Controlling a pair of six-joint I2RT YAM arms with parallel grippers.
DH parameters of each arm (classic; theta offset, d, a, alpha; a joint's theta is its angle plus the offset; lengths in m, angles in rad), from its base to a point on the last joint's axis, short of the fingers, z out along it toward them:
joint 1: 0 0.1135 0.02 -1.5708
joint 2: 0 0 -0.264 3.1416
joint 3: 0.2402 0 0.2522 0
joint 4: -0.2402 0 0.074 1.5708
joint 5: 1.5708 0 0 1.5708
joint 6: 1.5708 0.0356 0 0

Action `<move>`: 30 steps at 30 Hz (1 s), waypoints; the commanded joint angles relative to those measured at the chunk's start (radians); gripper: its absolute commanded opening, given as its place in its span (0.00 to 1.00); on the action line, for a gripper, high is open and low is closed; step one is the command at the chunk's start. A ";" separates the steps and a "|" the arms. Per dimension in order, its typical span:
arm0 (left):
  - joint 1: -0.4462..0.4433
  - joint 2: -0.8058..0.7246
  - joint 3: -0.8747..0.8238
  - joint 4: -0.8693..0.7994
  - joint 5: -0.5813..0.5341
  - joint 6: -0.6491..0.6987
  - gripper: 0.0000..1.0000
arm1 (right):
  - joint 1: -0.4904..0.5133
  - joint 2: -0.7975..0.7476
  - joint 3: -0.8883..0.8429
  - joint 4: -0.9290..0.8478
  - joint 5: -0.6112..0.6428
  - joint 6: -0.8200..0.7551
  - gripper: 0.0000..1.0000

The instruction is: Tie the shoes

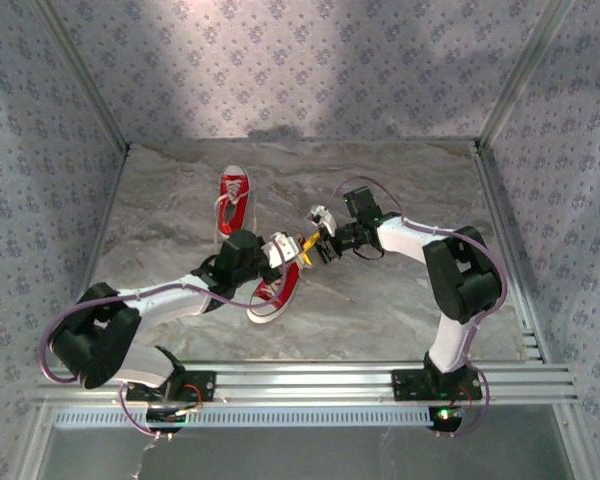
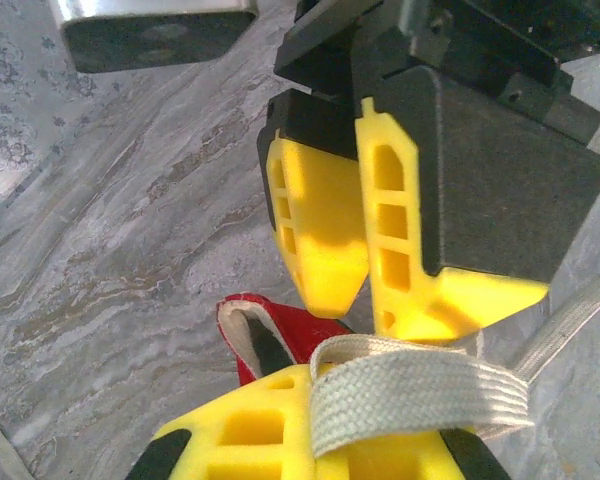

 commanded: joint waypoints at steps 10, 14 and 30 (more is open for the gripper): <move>0.030 -0.013 -0.028 0.110 0.075 -0.073 0.00 | 0.035 0.058 0.013 0.057 -0.047 -0.023 0.53; 0.033 -0.009 -0.033 0.120 0.083 -0.085 0.00 | 0.047 0.069 0.014 0.088 -0.039 -0.006 0.53; 0.042 -0.015 -0.048 0.141 0.095 -0.121 0.00 | 0.057 0.086 -0.004 0.190 -0.017 0.059 0.15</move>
